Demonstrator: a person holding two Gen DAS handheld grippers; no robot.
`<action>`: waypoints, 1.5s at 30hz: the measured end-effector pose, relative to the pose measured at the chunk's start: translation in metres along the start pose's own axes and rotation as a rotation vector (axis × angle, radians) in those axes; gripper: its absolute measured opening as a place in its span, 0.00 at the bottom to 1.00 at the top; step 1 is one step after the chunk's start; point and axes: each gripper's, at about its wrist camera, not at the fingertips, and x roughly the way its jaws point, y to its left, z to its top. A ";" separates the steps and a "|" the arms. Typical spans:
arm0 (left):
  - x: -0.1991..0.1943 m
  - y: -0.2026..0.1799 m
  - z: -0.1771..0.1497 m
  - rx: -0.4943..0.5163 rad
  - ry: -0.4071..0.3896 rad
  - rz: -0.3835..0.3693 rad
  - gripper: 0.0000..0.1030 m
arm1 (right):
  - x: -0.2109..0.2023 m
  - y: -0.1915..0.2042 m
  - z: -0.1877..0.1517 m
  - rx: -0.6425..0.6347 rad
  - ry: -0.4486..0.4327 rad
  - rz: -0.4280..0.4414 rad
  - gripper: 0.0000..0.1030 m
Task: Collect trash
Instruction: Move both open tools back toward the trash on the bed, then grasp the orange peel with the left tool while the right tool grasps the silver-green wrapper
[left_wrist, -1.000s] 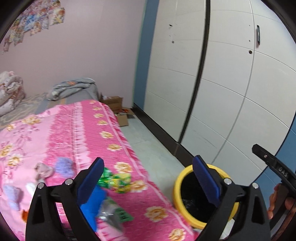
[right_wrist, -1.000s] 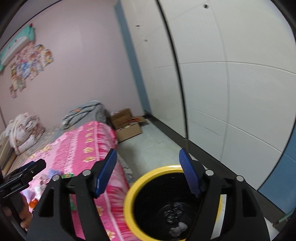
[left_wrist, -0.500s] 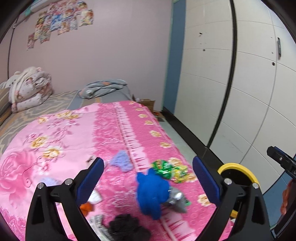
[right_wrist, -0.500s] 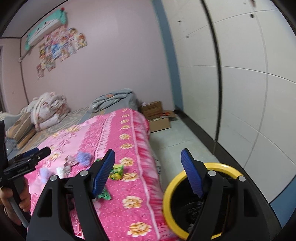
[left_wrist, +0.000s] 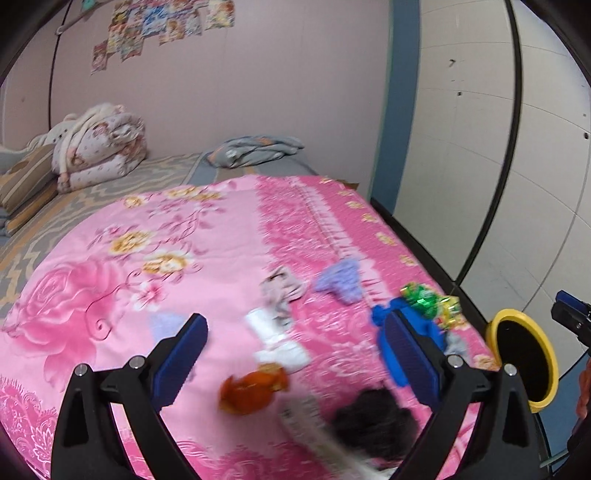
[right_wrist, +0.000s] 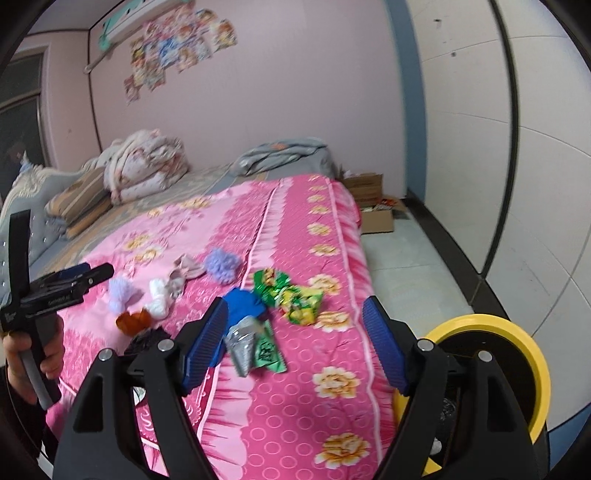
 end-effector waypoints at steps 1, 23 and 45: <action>0.003 0.010 -0.003 -0.013 0.012 0.007 0.90 | 0.003 0.003 -0.001 -0.006 0.008 0.007 0.72; 0.065 0.051 -0.054 -0.022 0.169 -0.015 0.90 | 0.091 0.037 -0.035 -0.160 0.227 0.128 0.77; 0.088 0.043 -0.062 -0.002 0.225 -0.102 0.36 | 0.138 0.051 -0.043 -0.183 0.313 0.169 0.32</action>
